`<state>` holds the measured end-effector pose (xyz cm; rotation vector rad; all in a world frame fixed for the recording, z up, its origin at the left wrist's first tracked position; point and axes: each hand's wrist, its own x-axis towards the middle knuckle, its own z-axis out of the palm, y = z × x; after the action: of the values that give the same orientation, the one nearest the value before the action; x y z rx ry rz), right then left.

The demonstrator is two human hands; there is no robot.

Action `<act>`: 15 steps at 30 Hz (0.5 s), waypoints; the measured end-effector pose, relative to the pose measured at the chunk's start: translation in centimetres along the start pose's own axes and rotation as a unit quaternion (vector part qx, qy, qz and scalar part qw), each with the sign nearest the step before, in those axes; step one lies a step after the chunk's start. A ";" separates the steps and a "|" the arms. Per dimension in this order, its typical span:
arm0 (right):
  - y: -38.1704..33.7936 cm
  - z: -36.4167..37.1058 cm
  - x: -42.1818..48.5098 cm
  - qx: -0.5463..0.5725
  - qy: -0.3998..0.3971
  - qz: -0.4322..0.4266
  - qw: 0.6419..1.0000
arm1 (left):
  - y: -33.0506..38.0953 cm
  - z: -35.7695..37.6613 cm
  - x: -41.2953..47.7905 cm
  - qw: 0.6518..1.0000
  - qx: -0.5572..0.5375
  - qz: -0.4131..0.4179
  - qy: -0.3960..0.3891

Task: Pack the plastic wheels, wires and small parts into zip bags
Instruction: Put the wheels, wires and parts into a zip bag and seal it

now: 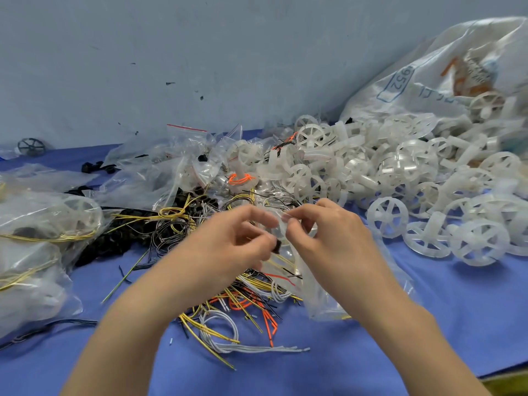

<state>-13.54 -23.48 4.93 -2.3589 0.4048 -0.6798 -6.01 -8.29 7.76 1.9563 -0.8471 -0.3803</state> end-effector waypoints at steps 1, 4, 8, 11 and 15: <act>-0.1 0.0 0.0 0.008 0.001 0.001 1.000 | -0.2 0.9 0.4 1.000 0.014 -0.002 0.010; -0.6 0.0 0.0 0.008 0.004 0.003 1.000 | -0.3 2.4 1.2 1.000 -0.013 0.015 -0.006; -1.2 -0.1 -0.1 -0.013 0.017 0.005 1.000 | -0.2 3.1 2.0 0.999 -0.010 0.006 -0.047; -2.0 0.3 -0.5 -0.036 0.014 -0.011 0.999 | -0.2 4.2 2.8 0.994 0.061 0.016 -0.088; -3.0 0.8 -0.8 -0.052 -0.005 -0.026 0.998 | -1.5 5.2 2.7 0.998 -0.014 0.010 -0.063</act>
<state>-13.42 -20.49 6.02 -2.4773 0.3824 -0.6859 -6.45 -13.01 4.01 1.9113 -0.9358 -0.5046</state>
